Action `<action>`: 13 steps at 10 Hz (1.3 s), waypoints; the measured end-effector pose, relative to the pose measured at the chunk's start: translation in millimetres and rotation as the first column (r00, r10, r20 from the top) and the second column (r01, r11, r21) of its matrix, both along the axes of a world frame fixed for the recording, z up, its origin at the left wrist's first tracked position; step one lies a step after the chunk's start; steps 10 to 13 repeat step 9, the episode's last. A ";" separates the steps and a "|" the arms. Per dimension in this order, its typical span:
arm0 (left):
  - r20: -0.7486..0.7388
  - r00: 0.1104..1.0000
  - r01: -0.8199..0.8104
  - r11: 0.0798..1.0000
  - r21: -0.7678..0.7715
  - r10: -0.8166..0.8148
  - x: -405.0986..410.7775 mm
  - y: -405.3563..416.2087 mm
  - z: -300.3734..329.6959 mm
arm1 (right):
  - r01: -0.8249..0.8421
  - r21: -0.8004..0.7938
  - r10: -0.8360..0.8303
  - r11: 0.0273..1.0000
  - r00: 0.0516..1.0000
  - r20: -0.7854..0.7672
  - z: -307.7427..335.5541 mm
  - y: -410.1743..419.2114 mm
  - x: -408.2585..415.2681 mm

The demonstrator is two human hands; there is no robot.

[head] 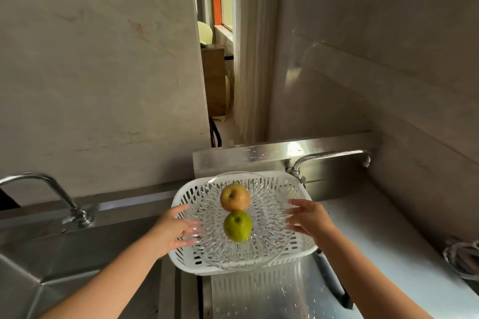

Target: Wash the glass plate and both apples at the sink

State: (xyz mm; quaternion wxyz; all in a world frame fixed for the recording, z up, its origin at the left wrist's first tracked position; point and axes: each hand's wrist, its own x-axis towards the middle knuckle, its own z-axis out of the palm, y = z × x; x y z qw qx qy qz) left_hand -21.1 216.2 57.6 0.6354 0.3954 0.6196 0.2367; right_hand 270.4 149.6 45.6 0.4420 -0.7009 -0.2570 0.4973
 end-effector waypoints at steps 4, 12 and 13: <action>-0.003 1.000 -0.023 0.999 -0.023 0.023 11.4 12.7 -18.7 | 0.033 -0.048 -0.031 0.998 0.999 0.039 -18.4 15.8 6.0; 0.022 0.999 -0.049 0.999 -0.001 0.049 12.8 7.3 -23.2 | 0.034 -0.018 -0.035 0.999 0.998 -0.046 -23.7 13.9 5.0; 0.022 0.999 -0.049 0.999 -0.001 0.049 12.8 7.3 -23.2 | 0.034 -0.018 -0.035 0.999 0.998 -0.046 -23.7 13.9 5.0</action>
